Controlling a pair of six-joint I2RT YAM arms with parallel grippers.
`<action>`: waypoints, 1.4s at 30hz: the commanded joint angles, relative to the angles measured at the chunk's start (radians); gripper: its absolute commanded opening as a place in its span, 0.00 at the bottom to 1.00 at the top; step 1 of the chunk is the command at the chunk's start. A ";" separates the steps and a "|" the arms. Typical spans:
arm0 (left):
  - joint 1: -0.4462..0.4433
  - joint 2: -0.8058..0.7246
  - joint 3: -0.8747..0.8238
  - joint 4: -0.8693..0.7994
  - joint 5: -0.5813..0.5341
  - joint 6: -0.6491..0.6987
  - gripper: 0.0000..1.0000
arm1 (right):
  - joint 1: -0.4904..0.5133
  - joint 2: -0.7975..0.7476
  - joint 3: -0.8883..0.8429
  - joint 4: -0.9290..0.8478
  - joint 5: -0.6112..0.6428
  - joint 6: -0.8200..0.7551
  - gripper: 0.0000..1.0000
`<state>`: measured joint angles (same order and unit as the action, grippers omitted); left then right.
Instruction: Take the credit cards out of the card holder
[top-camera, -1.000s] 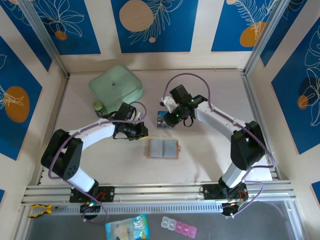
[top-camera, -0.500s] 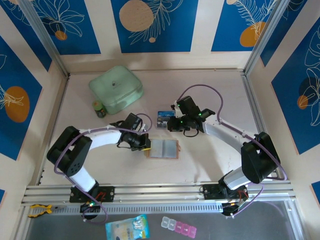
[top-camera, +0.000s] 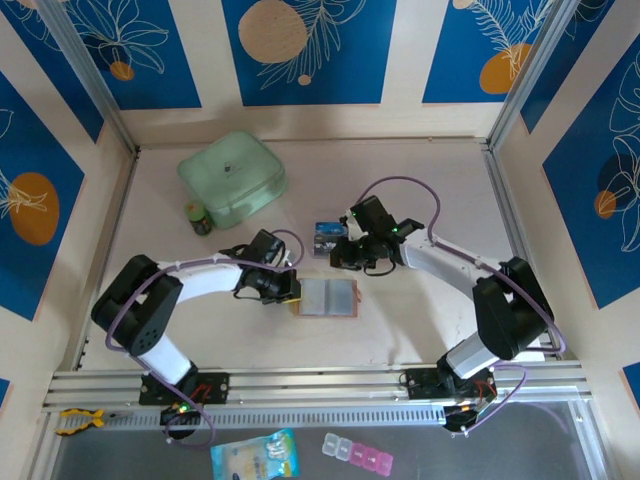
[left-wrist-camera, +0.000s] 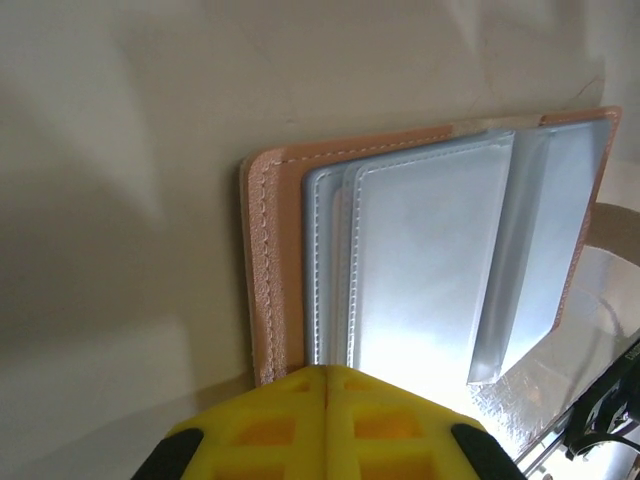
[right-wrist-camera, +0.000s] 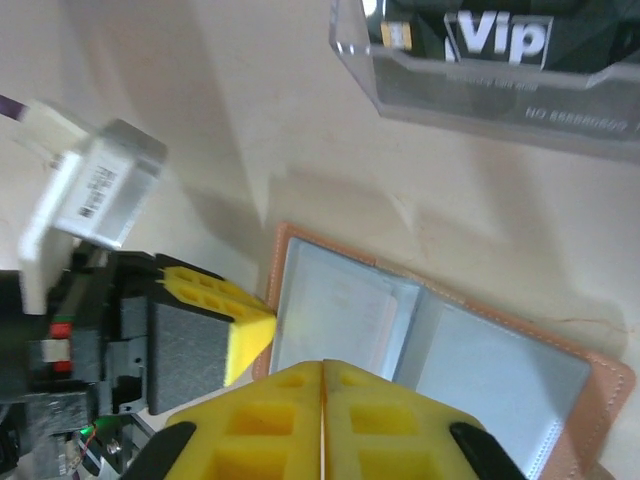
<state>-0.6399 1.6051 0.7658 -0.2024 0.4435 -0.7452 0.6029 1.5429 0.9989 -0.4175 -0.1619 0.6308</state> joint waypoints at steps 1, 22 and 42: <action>-0.009 -0.036 0.001 -0.032 -0.037 -0.008 0.08 | 0.035 0.027 0.009 -0.029 -0.054 0.031 0.14; -0.008 0.001 -0.004 -0.050 -0.041 0.010 0.06 | 0.138 0.168 0.007 0.028 -0.090 0.143 0.27; -0.008 0.032 0.031 -0.028 -0.001 0.004 0.06 | 0.140 0.220 0.018 0.020 -0.098 0.148 0.27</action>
<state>-0.6403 1.6142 0.7864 -0.2241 0.4225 -0.7502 0.7341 1.7493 0.9993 -0.3882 -0.2371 0.7677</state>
